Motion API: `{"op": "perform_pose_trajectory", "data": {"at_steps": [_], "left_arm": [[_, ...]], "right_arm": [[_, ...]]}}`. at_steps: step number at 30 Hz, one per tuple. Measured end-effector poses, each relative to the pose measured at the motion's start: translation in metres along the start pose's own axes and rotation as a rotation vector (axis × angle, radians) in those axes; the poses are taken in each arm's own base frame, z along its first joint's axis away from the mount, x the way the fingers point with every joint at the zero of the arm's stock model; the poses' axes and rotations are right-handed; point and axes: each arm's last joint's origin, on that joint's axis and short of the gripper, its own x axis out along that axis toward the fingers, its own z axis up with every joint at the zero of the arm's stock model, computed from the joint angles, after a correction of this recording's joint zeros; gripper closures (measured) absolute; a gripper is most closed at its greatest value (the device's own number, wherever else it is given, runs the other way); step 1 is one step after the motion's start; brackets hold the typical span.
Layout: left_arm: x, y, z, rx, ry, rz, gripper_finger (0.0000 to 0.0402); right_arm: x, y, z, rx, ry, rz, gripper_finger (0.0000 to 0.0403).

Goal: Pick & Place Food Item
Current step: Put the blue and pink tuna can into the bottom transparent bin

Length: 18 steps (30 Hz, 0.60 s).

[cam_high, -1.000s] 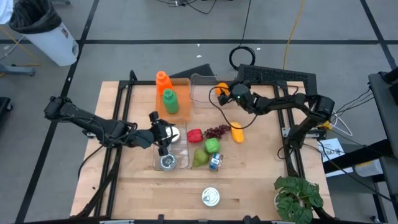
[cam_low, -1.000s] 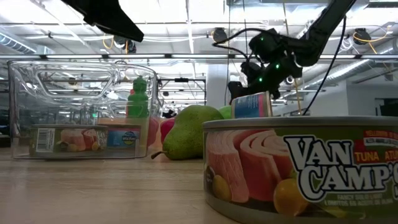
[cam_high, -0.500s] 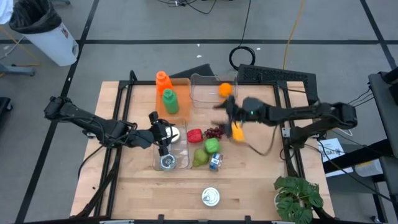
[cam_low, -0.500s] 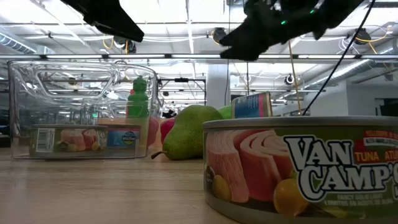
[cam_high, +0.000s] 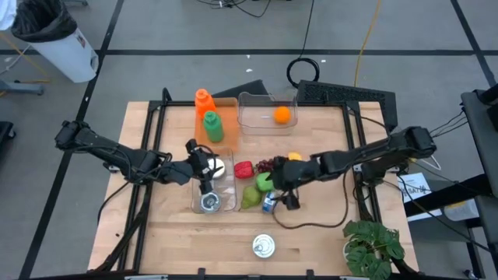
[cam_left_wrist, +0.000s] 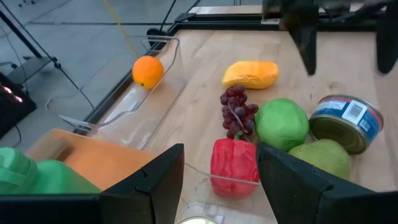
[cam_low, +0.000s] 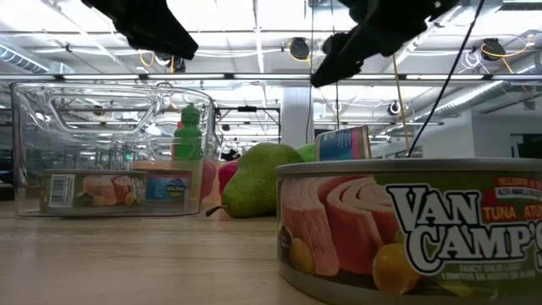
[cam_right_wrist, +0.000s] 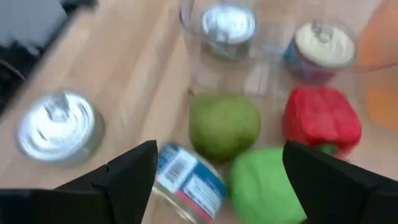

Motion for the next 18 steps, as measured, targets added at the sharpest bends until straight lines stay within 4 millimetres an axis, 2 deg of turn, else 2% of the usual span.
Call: {"op": "perform_pose_trajectory", "data": {"at_steps": [6,9,18], "left_arm": [[0.000,0.000,0.000,-0.042,-0.001,0.000,0.0188],[0.000,0.000,0.000,-0.059,-0.002,0.000,0.0188],[0.000,0.000,0.001,-0.094,-0.008,-0.002,0.0188]], "right_arm": [[0.020,0.004,-0.008,-0.062,0.212,0.010,0.0086],[0.026,0.009,-0.008,-0.093,0.206,0.022,0.0088],[0.026,0.014,-0.006,-0.125,0.180,0.080,0.0088]]}}
